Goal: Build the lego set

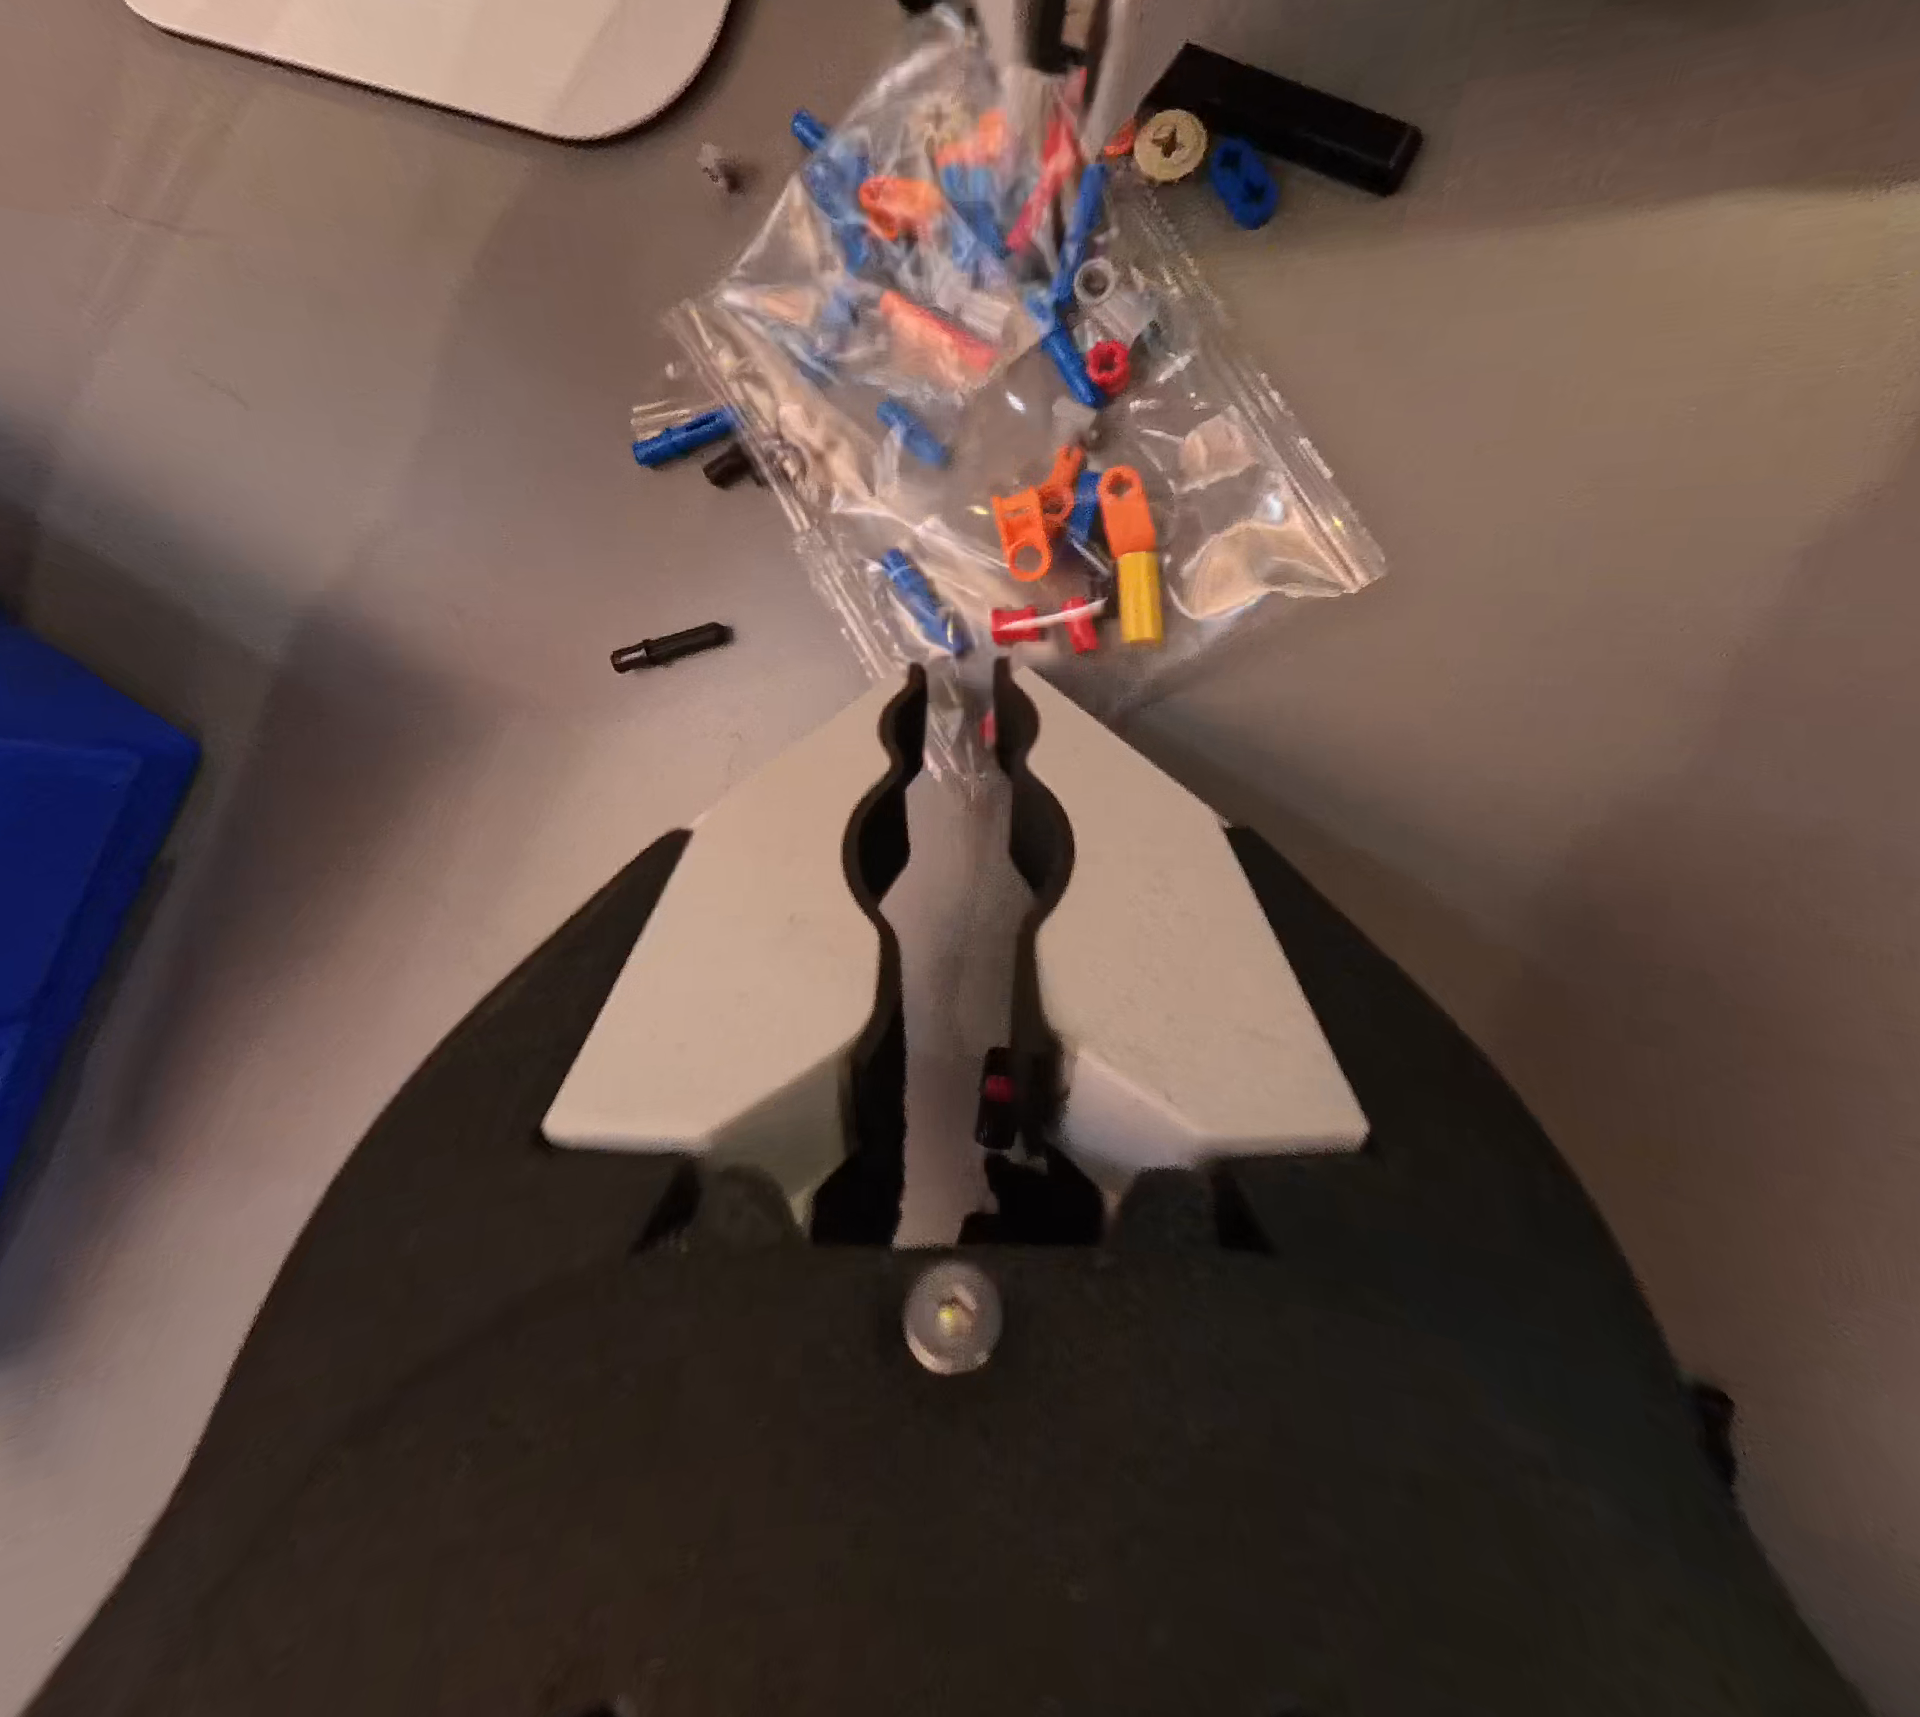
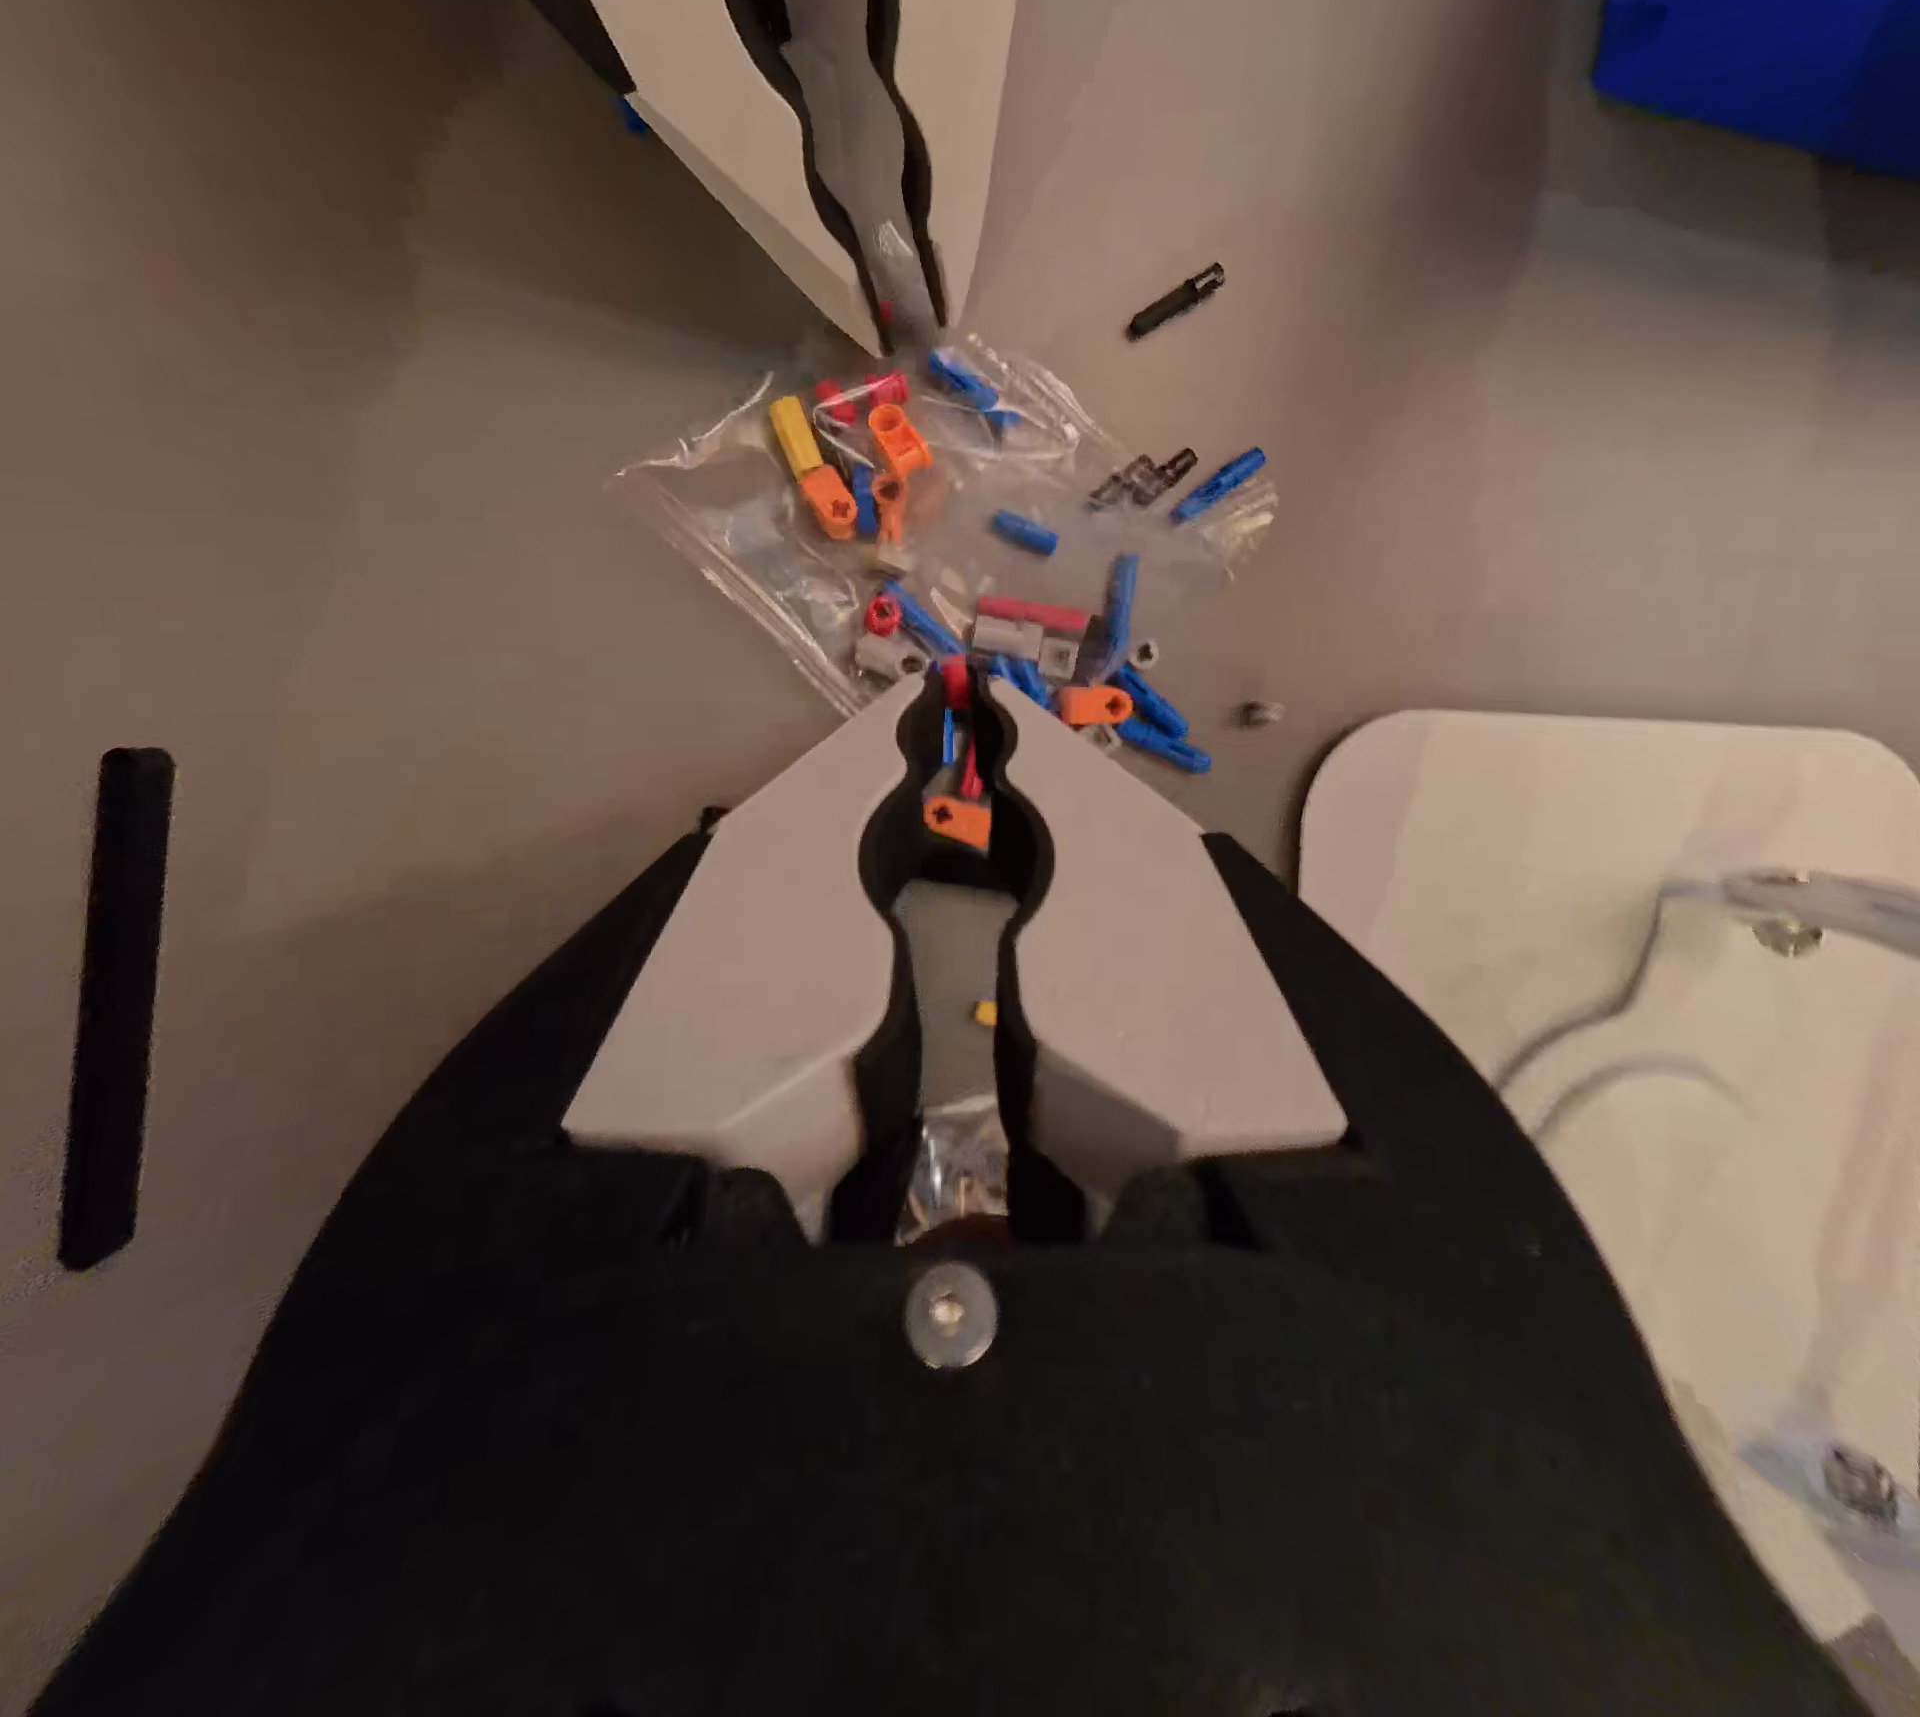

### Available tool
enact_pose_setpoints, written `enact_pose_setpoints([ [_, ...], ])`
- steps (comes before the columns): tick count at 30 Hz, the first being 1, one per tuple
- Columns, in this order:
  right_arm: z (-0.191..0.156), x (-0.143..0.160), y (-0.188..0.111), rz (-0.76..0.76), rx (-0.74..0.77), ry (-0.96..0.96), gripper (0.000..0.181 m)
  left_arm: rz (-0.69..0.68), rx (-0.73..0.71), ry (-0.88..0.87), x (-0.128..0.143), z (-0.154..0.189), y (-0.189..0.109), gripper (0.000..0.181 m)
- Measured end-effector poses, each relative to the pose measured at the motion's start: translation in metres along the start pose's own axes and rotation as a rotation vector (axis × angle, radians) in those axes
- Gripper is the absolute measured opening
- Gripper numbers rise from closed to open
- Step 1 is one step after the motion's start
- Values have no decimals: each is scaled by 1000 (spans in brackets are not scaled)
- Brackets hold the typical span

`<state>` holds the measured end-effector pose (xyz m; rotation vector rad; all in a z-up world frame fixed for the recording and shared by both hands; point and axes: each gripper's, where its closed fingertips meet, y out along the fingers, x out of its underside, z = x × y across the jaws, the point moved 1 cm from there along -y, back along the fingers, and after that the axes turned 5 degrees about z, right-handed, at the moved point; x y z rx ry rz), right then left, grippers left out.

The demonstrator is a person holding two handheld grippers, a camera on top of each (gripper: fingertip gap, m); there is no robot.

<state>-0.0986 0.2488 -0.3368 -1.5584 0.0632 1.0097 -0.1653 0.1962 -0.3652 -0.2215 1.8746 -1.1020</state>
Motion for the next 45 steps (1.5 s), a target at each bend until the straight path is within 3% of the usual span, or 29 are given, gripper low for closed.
enact_pose_setpoints([
  [1,-1,1,-4,2,8,5,1,0,-9,-2,-1,0,0,14],
  [8,-15,5,-30,40,54,68,2,15,-1,-39,-7,10,-5,47],
  [13,-28,4,-51,108,61,115,2,41,-57,-58,-14,6,-18,59],
  [18,-47,-9,-80,254,24,219,2,183,-181,55,-61,9,-47,51],
  [25,-74,-22,-112,477,-110,393,2,423,-179,395,-141,74,-55,35],
  [33,-88,-15,-125,560,-244,502,2,521,-176,553,-174,104,-53,23],
  [45,-92,-12,-123,543,-364,556,2,518,-167,668,-175,115,-41,8],
])
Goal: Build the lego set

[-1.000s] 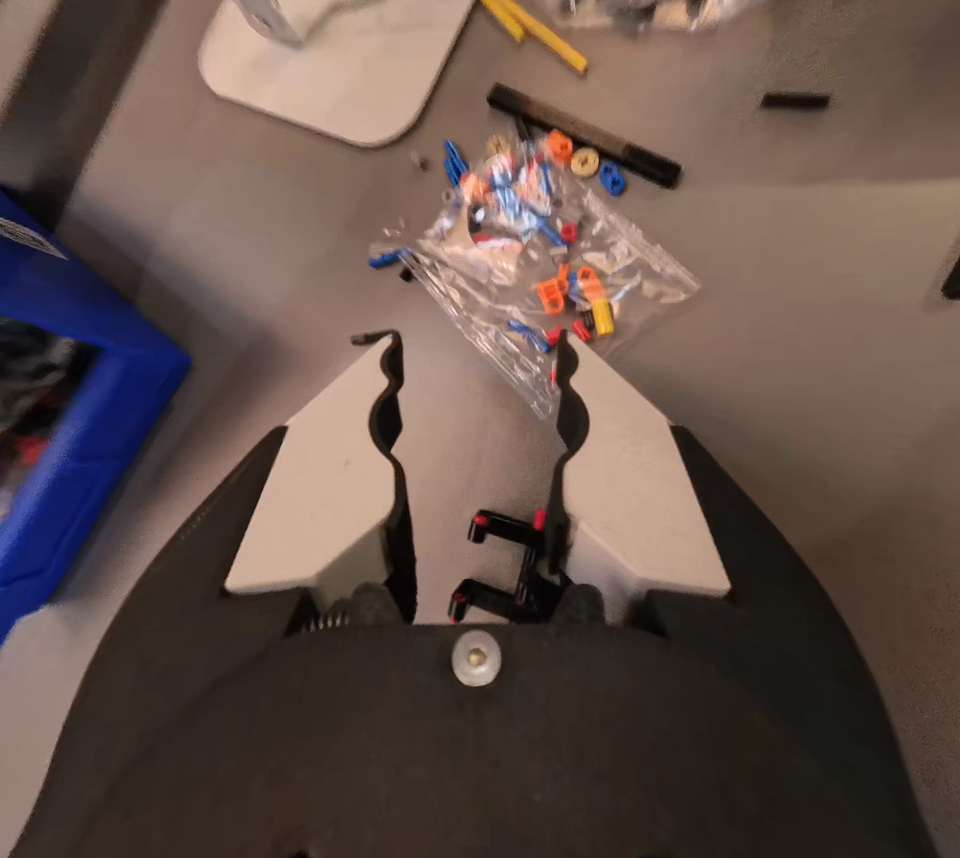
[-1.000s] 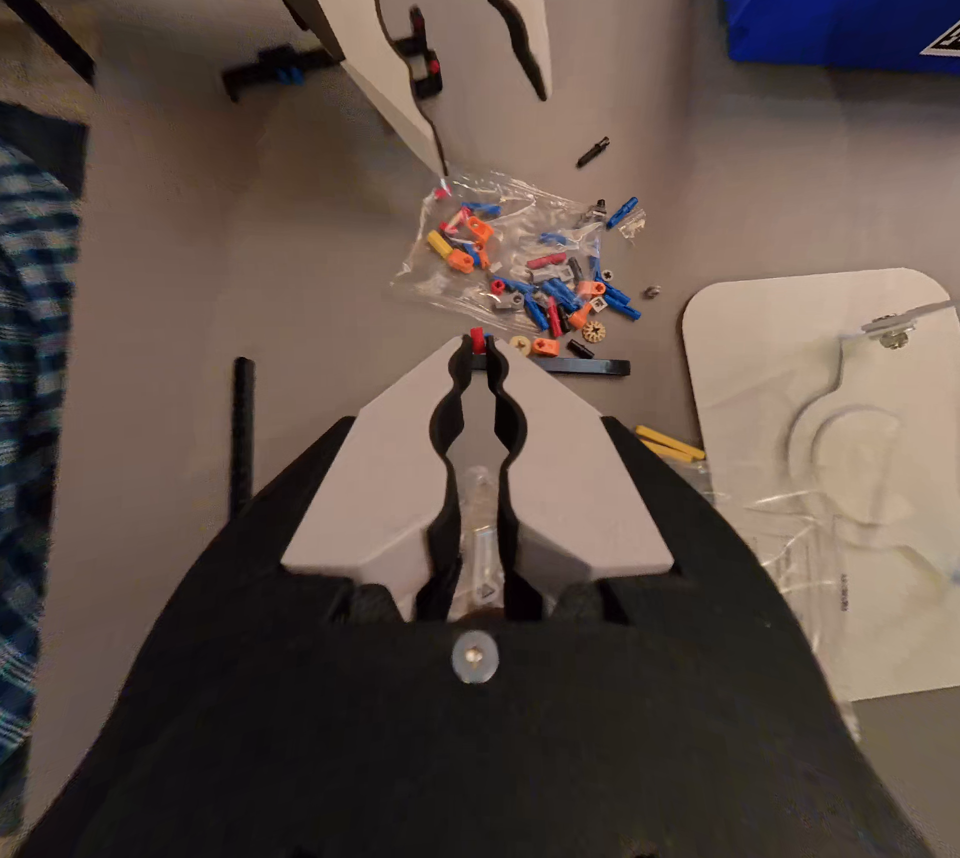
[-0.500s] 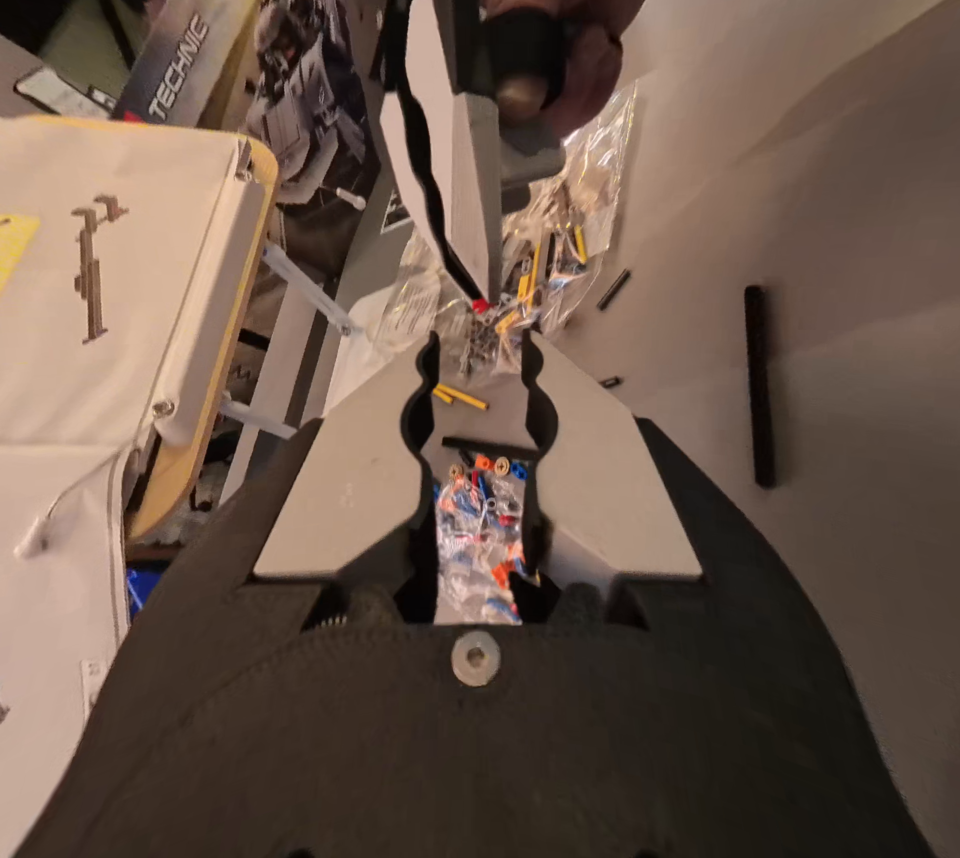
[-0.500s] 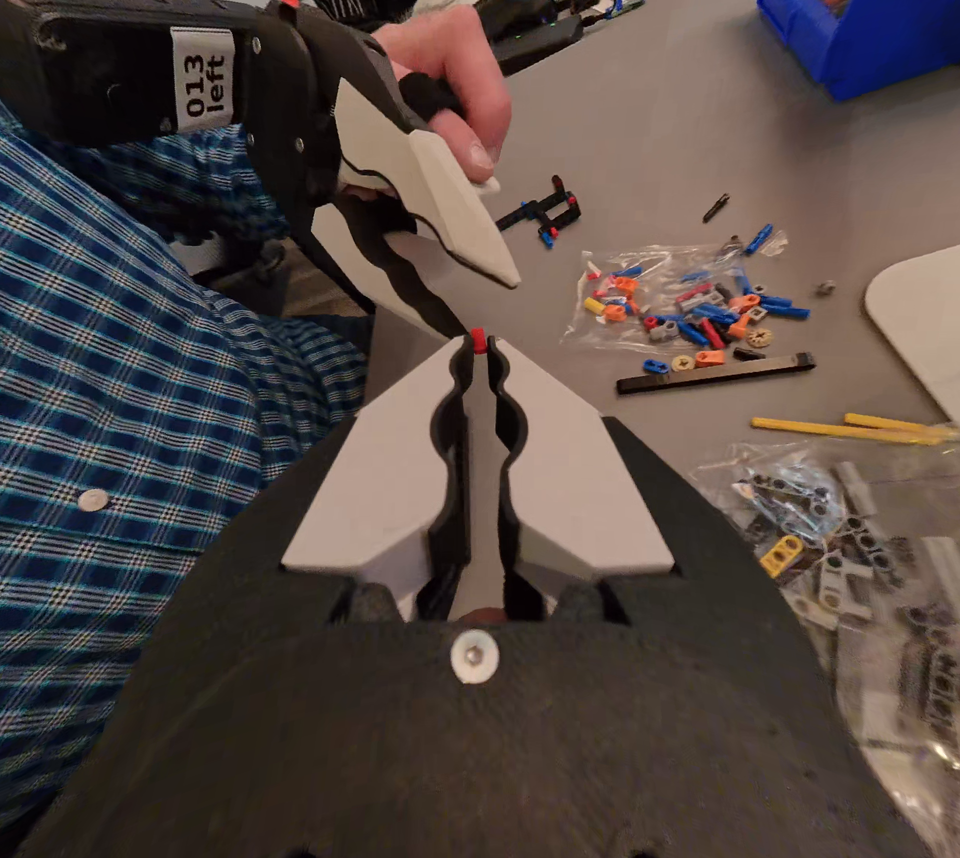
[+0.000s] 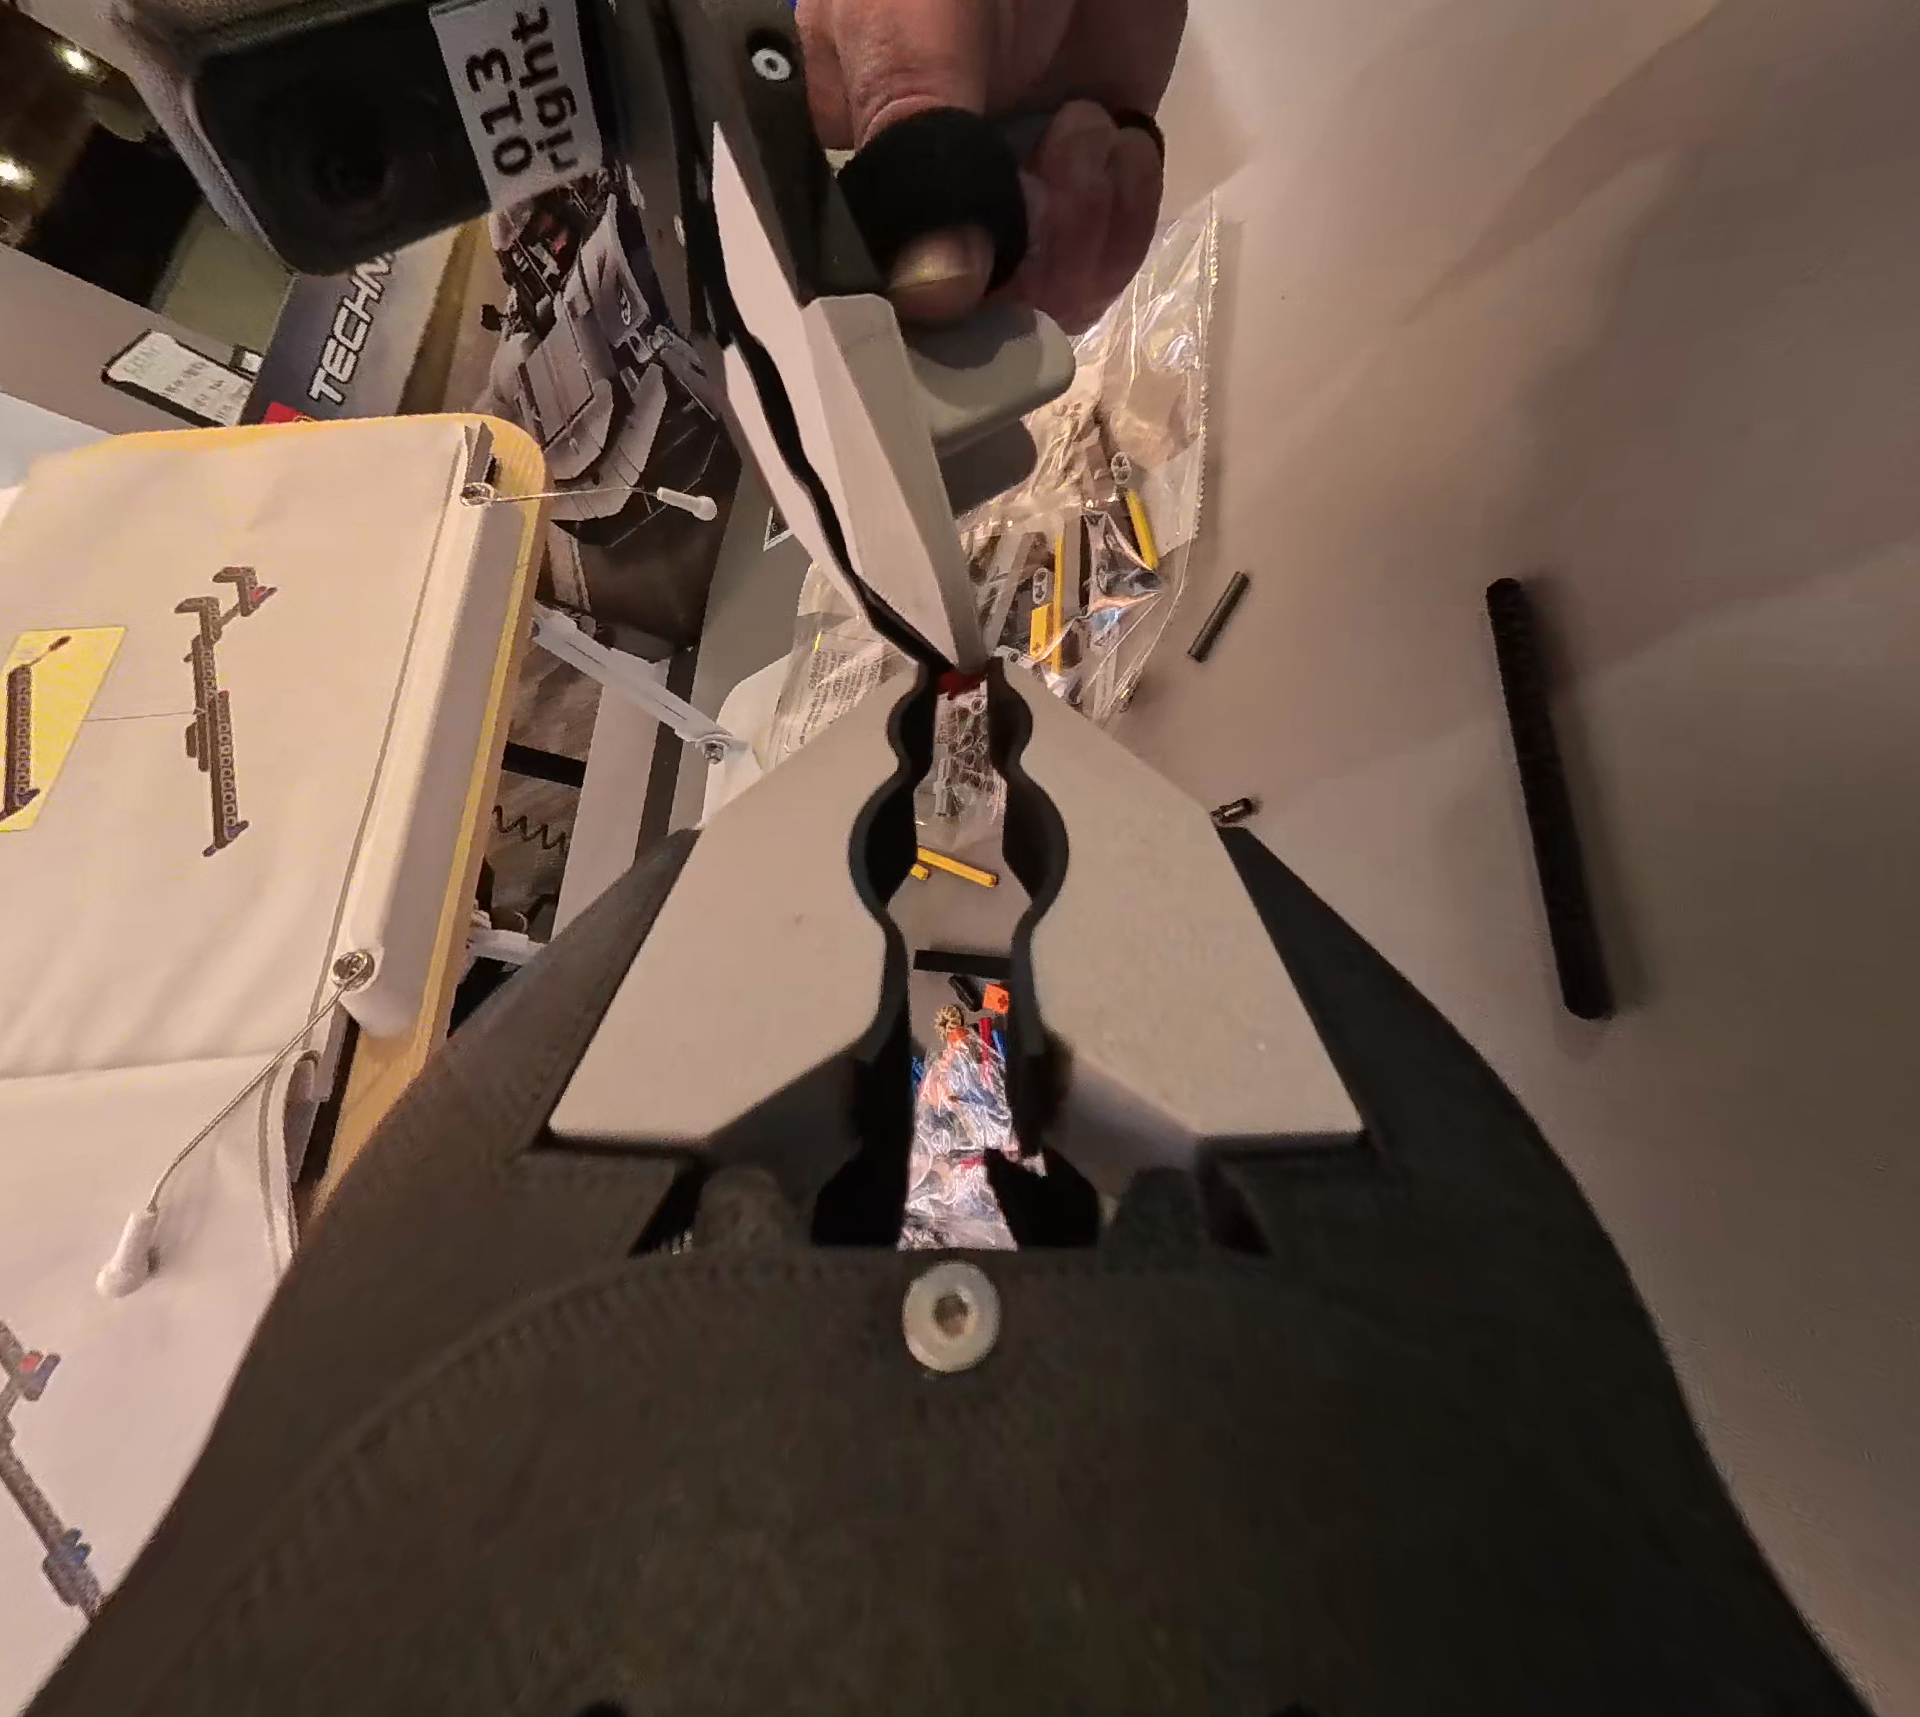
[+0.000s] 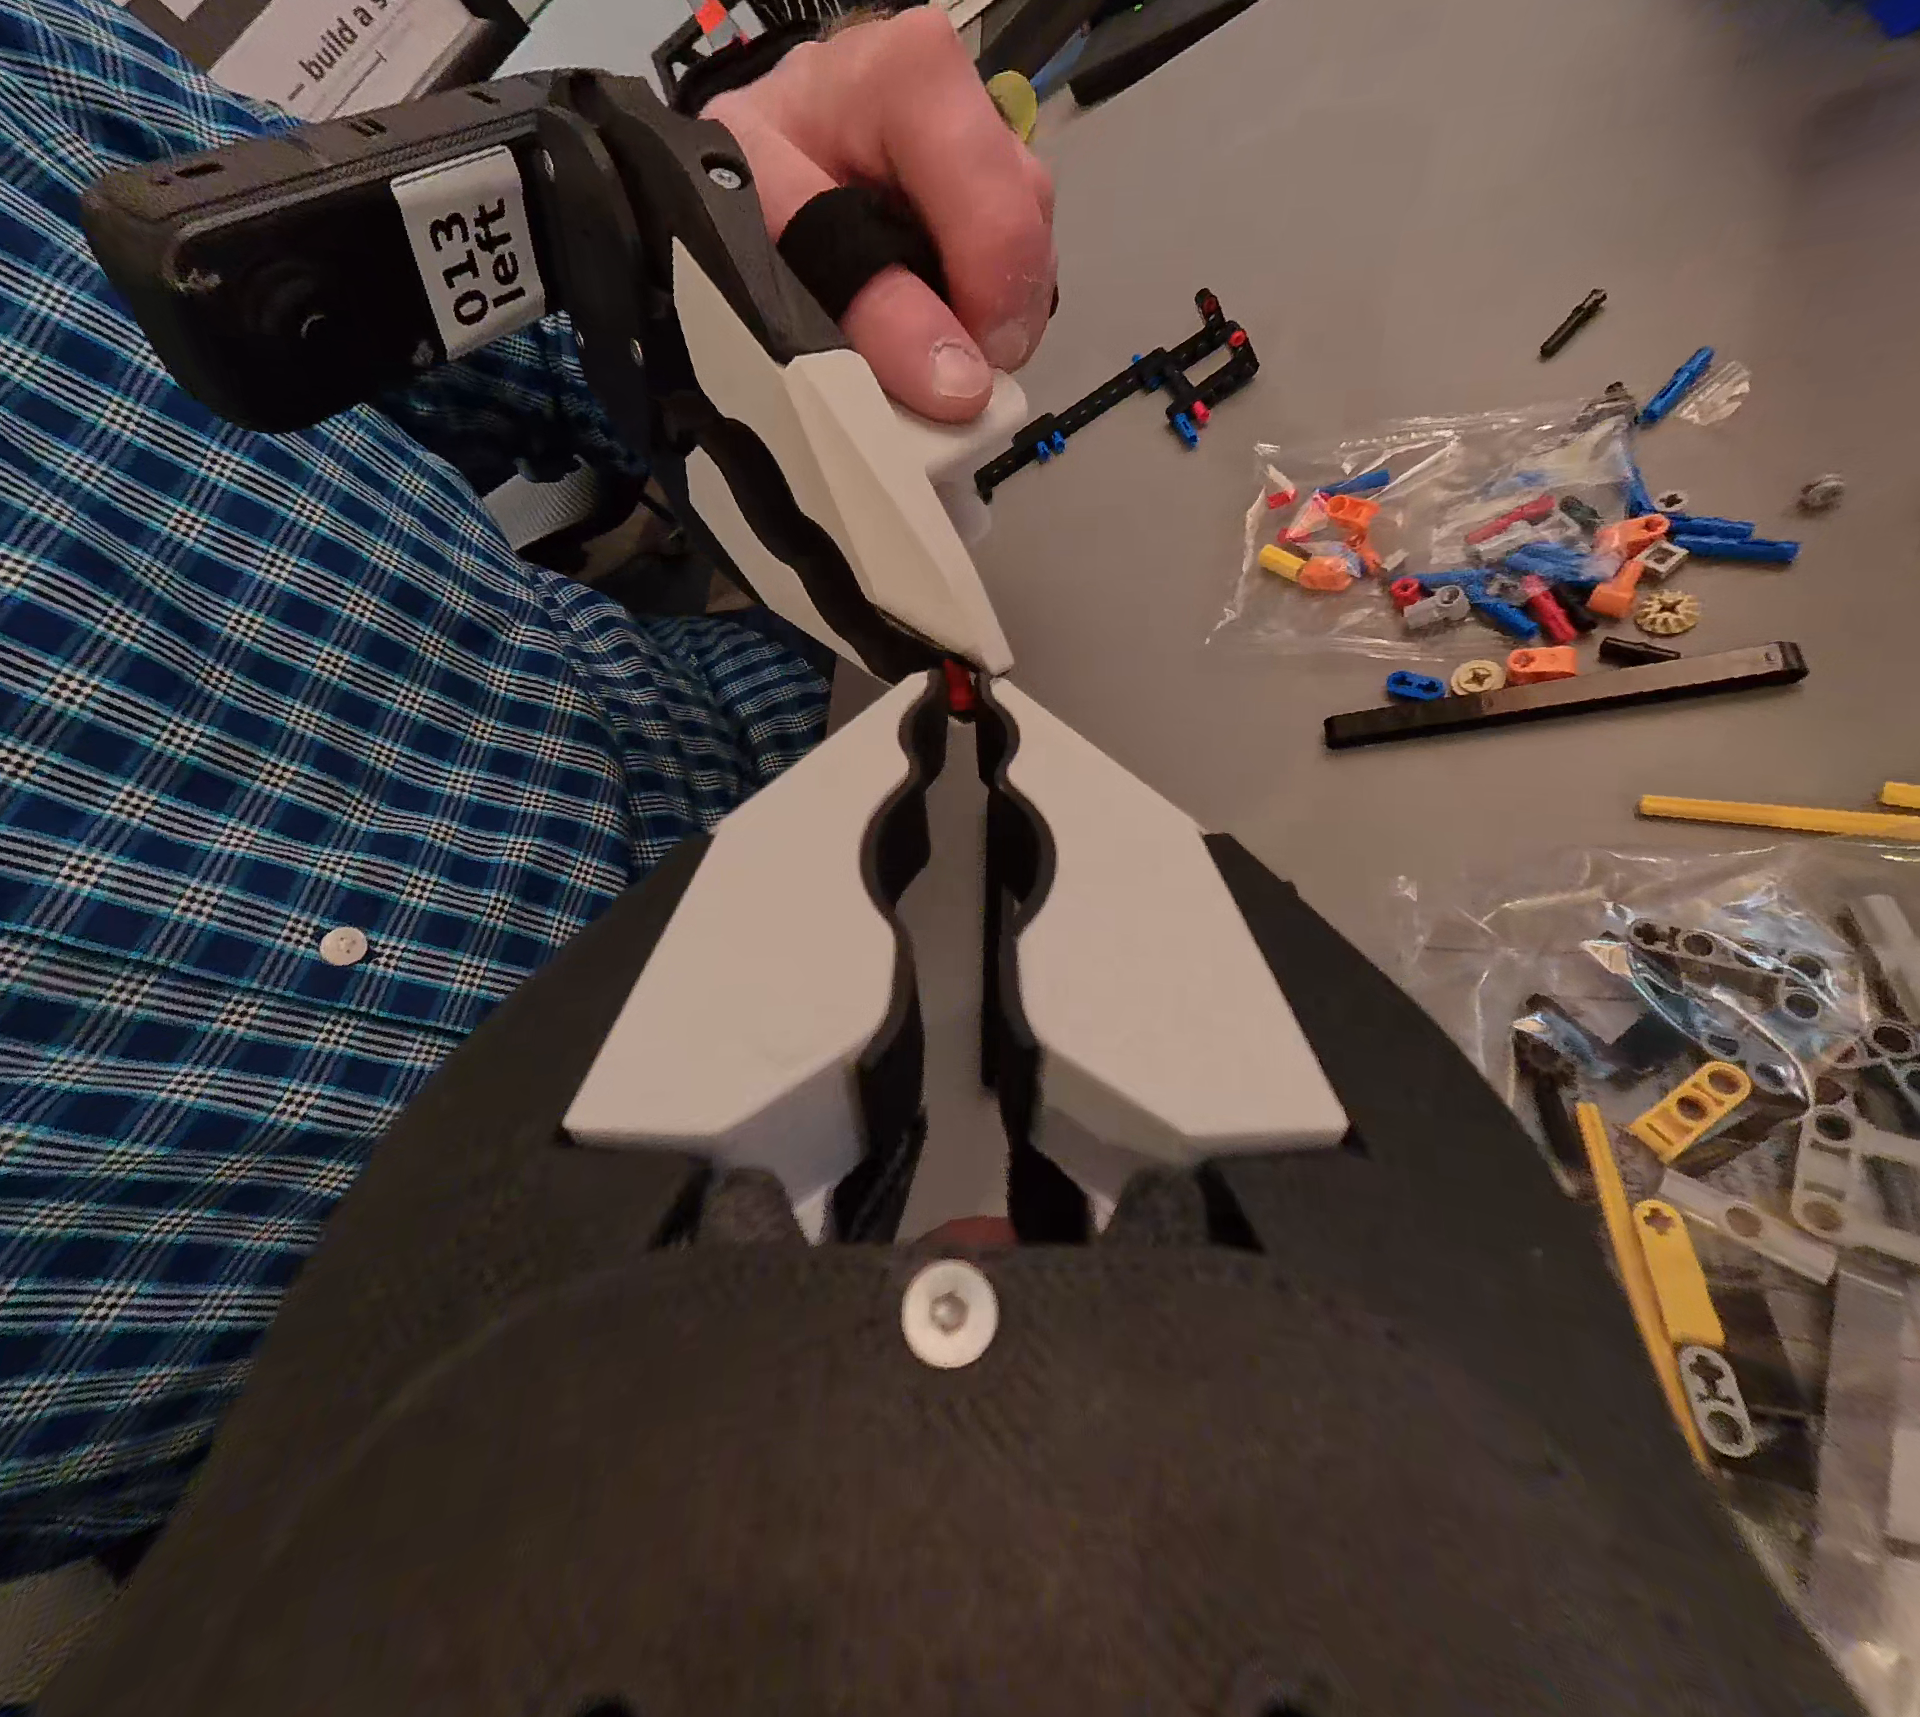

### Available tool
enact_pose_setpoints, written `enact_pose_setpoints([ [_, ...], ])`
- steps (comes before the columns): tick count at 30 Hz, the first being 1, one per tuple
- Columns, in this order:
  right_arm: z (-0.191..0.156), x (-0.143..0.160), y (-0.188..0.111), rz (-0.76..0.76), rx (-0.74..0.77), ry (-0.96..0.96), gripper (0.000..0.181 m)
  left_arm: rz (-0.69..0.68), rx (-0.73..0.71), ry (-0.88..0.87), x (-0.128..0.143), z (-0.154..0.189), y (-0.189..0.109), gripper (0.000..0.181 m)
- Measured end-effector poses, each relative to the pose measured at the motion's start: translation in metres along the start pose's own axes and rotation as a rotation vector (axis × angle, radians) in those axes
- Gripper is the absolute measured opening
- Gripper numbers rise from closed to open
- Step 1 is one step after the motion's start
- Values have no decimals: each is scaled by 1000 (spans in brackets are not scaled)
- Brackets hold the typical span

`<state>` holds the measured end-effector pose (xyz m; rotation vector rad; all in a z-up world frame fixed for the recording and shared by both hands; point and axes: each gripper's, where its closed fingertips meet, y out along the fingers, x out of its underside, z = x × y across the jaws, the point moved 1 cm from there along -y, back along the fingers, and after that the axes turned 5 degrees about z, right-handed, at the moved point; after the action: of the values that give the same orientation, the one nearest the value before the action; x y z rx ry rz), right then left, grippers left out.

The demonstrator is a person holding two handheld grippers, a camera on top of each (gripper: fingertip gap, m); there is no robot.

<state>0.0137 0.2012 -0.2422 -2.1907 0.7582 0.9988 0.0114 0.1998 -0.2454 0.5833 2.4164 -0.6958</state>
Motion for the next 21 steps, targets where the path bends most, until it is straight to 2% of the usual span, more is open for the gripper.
enact_pose_setpoints([
  [7,8,-4,0,52,16,83,2,-31,-77,-11,7,-5,2,6],
  [12,14,-12,-3,165,37,157,2,-35,-180,-60,10,-14,3,5],
  [21,12,-16,-8,289,75,172,9,21,-280,-142,4,-20,2,5],
])
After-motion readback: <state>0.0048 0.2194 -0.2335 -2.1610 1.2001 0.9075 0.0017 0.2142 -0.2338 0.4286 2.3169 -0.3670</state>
